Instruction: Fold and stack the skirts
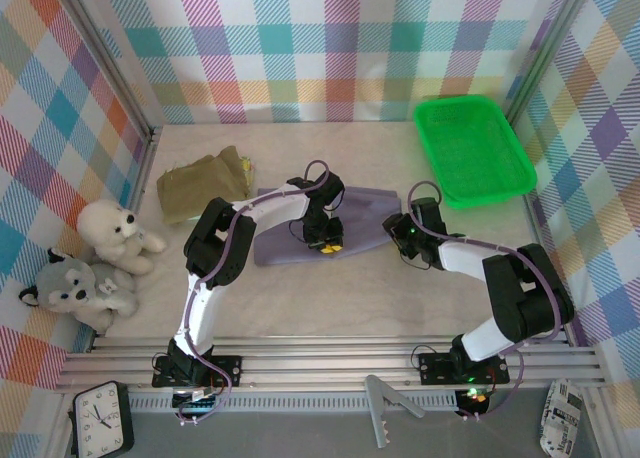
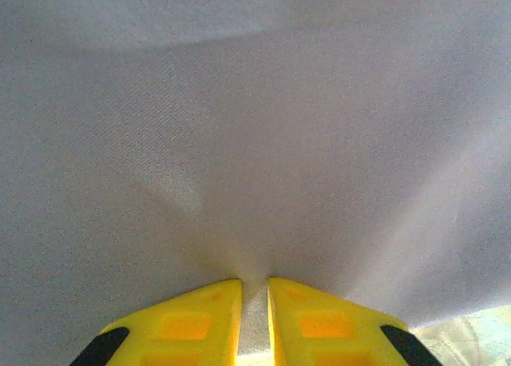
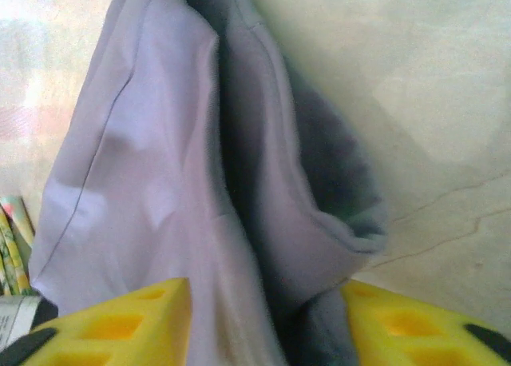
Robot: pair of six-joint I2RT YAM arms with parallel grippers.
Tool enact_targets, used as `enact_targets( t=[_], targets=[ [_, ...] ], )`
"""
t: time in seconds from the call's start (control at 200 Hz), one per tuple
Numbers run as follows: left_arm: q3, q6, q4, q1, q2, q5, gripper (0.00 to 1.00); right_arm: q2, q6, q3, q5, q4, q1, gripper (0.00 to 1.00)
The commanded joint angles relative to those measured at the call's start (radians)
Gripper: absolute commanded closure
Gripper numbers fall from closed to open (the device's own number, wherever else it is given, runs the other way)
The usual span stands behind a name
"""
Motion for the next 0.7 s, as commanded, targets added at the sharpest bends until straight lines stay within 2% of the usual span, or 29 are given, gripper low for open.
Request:
enact_targets(
  t=[0.0,0.075,0.11,0.175,0.235,0.32,0.495,0.62,0.695],
  targets=[
    [0.011,0.012,-0.018,-0.005,0.023,0.118,0.82,0.014,0.025,-0.022,0.059,0.032,0.007,0.75],
    [0.023,-0.005,0.017,-0.004,-0.017,0.159,0.77,0.009,0.014,-0.026,0.077,0.014,0.005,0.93],
    [0.032,-0.004,0.011,-0.001,-0.046,0.126,0.69,0.004,0.005,-0.031,0.086,0.003,0.004,1.00],
    [0.029,0.003,0.007,0.016,-0.113,0.032,0.54,-0.011,-0.009,-0.041,0.099,-0.020,-0.002,1.00],
    [-0.001,0.007,0.015,0.044,-0.175,-0.051,0.47,-0.029,-0.026,-0.064,0.100,-0.018,-0.013,1.00],
    [-0.069,-0.002,0.031,0.104,-0.235,-0.111,0.47,-0.062,-0.050,-0.082,0.109,-0.048,-0.031,1.00],
    [-0.182,0.006,0.022,0.226,-0.263,-0.132,0.49,-0.129,-0.176,-0.085,0.102,-0.156,-0.077,1.00],
    [-0.223,0.021,0.035,0.266,-0.232,-0.161,0.51,-0.146,-0.258,-0.068,0.110,-0.212,-0.086,1.00],
    [-0.227,0.027,0.053,0.275,-0.193,-0.123,0.57,-0.146,-0.278,-0.068,0.097,-0.198,-0.087,1.00]
  ],
)
